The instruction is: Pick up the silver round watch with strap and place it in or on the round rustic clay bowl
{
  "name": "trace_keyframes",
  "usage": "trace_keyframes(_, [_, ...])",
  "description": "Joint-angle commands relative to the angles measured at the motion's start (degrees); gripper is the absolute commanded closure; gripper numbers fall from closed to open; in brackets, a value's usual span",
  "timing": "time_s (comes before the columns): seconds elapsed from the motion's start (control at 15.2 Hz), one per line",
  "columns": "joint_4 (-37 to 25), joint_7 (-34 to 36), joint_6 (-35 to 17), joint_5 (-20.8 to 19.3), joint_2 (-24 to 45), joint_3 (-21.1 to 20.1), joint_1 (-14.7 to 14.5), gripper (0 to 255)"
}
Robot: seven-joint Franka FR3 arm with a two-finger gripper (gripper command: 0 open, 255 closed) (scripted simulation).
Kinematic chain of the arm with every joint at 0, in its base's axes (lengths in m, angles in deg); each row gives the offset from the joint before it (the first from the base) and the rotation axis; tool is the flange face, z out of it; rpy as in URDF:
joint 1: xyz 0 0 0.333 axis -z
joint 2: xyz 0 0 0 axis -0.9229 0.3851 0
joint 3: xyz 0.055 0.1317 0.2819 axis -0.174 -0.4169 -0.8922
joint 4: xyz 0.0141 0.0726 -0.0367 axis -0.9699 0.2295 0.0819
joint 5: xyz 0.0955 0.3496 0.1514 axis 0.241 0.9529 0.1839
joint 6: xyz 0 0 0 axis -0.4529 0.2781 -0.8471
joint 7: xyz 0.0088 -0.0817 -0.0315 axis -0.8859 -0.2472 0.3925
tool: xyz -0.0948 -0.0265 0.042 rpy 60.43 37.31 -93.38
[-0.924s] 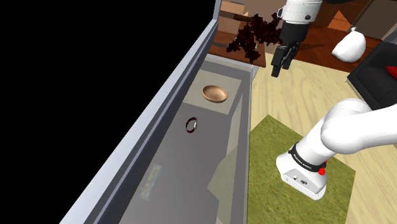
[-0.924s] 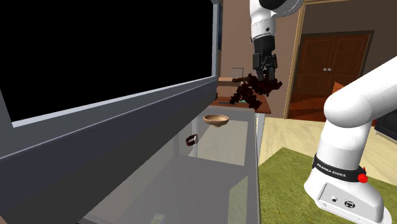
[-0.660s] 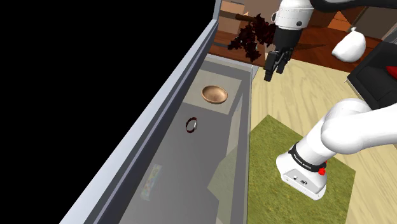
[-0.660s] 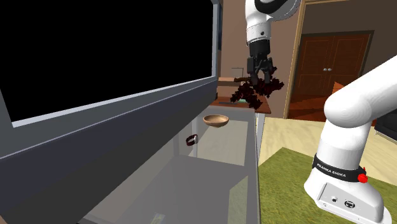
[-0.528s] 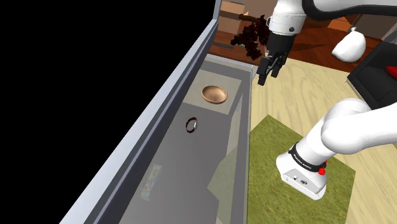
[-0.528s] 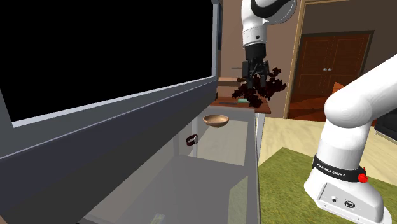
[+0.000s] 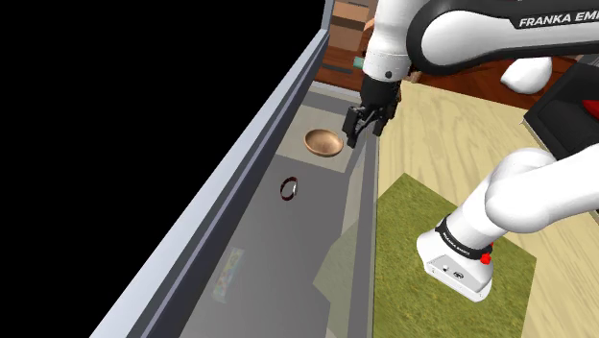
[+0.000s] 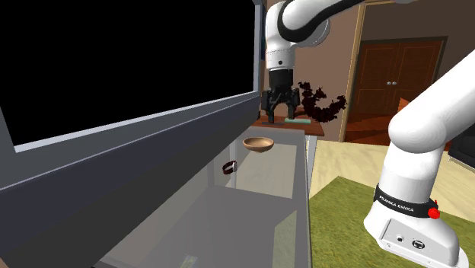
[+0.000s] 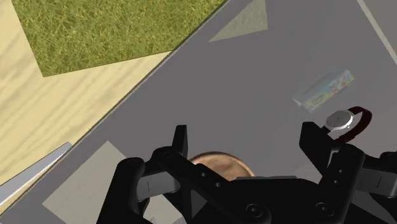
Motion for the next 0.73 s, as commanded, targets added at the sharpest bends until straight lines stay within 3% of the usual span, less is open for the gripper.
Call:
trace_keyframes(0.0, [-0.43, 3.81, -3.88, 0.68, 3.0, -2.83, 0.0, 0])
trace_keyframes(0.33, [-3.52, 13.34, -12.75, -0.71, 12.42, -9.41, 1.3, 0])
trace_keyframes(0.66, [-8.86, 24.99, -20.16, -6.95, 23.85, -15.59, 3.57, 0])
